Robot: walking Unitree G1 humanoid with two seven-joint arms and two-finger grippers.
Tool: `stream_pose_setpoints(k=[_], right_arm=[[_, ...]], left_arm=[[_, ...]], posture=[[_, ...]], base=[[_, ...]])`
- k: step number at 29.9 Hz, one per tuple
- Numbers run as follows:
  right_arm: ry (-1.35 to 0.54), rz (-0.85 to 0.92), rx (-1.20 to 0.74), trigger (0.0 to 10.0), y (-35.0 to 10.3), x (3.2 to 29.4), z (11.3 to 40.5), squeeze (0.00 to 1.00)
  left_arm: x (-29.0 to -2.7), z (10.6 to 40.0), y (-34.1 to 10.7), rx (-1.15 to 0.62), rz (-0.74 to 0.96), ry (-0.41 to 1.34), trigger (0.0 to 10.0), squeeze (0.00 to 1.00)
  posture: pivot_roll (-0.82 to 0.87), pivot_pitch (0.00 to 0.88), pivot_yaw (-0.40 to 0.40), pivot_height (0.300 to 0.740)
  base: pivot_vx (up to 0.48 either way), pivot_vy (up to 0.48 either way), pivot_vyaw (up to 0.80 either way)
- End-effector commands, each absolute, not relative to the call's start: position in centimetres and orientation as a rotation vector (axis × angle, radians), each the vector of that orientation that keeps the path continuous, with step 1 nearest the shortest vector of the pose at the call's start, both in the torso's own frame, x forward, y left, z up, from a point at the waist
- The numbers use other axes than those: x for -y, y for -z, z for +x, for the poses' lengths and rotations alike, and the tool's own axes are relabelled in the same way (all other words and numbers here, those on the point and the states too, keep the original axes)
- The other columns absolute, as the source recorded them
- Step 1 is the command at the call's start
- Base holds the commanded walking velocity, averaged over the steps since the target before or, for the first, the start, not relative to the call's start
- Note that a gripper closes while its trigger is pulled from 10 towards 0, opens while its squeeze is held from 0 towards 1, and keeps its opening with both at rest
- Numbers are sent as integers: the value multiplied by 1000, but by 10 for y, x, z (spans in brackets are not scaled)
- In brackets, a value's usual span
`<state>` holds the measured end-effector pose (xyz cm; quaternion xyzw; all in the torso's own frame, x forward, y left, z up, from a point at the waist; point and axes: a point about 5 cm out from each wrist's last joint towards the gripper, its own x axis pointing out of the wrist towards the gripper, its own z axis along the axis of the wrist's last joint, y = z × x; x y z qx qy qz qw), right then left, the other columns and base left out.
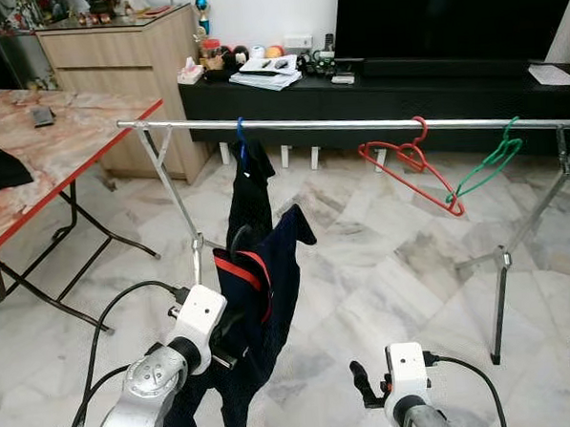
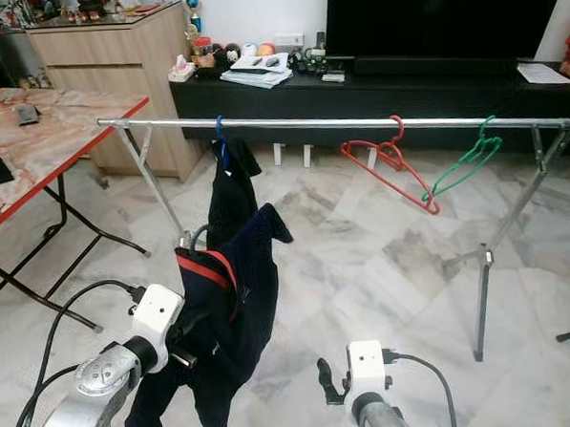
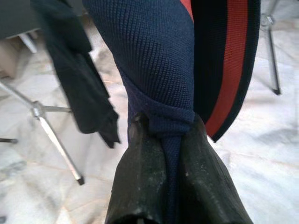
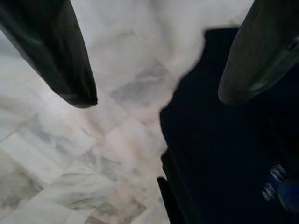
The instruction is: Hang hanger
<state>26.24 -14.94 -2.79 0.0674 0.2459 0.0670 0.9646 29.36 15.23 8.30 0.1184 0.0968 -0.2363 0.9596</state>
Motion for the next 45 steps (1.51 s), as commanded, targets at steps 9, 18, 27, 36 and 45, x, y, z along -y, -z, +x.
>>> stream_pose_setpoints(k=[9,18,27,36,45], right_arm=[[-279,194,-463,10000,23,140,264,0],[-357,219,-429,10000,19,136,266,0],[-470,259,-428,10000,17,128,265,0],[-388,153,-364,10000,12,136,269,0],[-391,127,-322,10000,8,136,271,0]], left_arm=[[-129,313,-111,-110,256,557,10000,0],[-114,317,-126,-90,222,615,10000,0],[-103,316,-133,-92,227,710,10000,0],[-97,313,-139,-87,223,778,10000,0],[-88,304,-146,-82,223,874,10000,0]], posture=[[72,0,21,740],[69,0,21,740],[65,6,26,740],[61,8,30,740],[68,8,29,740]], base=[[0,0,0],[0,0,0],[0,0,0],[0,0,0],[0,0,0]])
